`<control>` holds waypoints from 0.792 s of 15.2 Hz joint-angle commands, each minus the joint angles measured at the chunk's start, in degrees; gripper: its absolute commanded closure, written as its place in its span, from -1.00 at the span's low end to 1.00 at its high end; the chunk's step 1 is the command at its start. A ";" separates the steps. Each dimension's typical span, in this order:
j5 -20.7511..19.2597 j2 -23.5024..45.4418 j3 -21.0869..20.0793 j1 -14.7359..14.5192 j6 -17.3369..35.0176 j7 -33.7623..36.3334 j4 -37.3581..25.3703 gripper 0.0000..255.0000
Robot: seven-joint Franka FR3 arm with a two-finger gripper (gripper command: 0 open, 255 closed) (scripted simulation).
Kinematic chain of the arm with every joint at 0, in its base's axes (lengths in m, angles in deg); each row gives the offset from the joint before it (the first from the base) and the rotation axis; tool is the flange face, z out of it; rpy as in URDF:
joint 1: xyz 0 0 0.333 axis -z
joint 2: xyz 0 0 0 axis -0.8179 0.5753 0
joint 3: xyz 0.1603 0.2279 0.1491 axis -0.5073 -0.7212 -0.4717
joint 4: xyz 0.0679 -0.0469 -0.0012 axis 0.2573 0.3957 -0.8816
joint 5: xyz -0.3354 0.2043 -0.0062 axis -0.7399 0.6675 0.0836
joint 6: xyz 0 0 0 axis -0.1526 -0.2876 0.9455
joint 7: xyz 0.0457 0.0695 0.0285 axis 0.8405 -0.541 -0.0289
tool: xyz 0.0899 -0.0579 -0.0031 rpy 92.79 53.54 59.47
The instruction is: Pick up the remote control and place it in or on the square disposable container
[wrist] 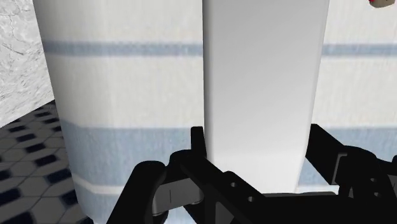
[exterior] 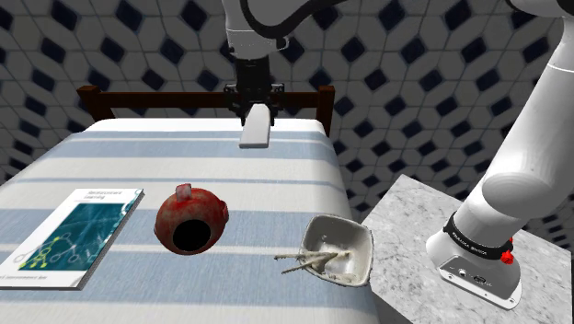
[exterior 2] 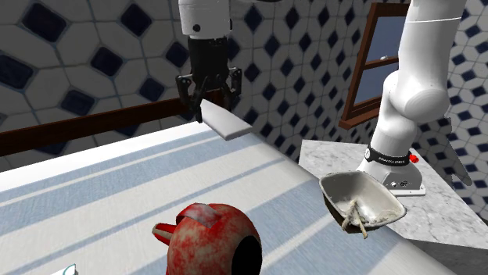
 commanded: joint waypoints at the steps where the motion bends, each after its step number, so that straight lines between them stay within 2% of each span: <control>1: 1.75 -3.05 -0.49 -0.05 0.65 0.15 3.16 1.00; 6: 7.67 -12.79 -1.75 -1.41 2.03 0.73 12.53 1.00; 12: 14.45 -23.53 -2.81 -5.10 1.76 2.21 21.22 1.00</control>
